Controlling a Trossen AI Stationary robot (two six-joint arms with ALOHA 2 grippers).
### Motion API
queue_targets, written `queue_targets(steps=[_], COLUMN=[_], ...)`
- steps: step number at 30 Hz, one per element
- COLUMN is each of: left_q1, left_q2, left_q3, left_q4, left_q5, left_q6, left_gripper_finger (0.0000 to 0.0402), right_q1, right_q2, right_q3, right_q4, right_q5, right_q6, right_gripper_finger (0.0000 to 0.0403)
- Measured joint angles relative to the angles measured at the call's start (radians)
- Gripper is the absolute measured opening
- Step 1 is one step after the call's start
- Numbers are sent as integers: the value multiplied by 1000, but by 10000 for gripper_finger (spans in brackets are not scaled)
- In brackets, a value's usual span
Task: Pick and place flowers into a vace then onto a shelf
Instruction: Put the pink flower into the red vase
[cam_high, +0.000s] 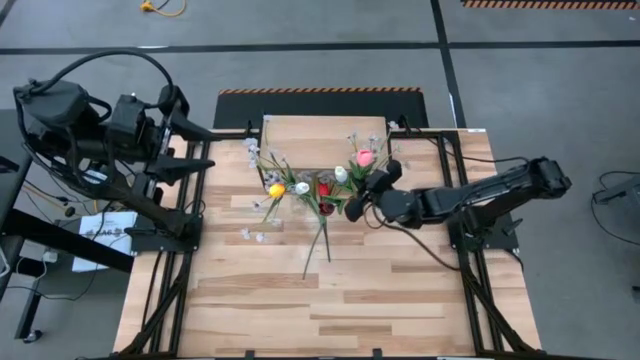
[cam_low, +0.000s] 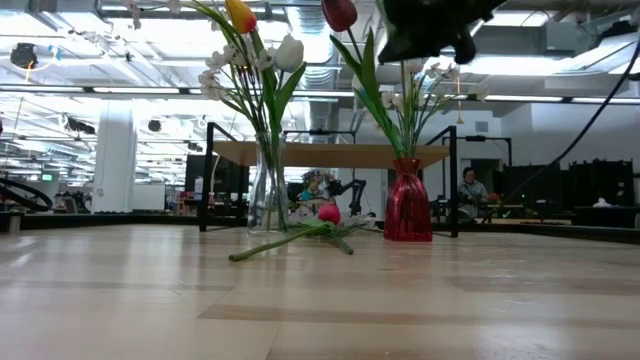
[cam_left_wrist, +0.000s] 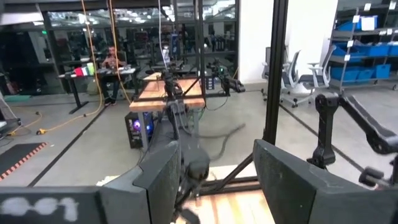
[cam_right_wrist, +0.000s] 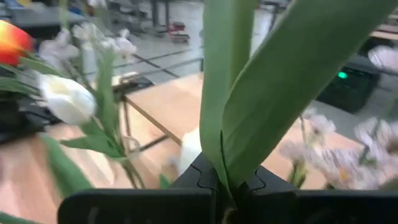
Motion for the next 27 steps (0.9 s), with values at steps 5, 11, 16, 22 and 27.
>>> queue_targets(steps=[5,11,16,22,27], left_q1=[0,1,1,1,1], left_q2=[4,3,3,3,3], left_q3=[0,0,0,0,0], left_q4=[33,34,32,18,18], left_q5=[0,-27,-27,-28,-29], left_q6=[0,0,0,0,1], left_gripper_finger=[193,193,193,193,193], right_q1=[9,33,59,89,93], right_q2=[46,83,82,83,70], right_q3=[0,1,0,0,0], right_q4=[-26,-52,-100,-199,-295], right_q5=[8,9,6,5,-34], right_q6=[95,183,212,280,338], right_gripper_finger=[0,13,54,112,158])
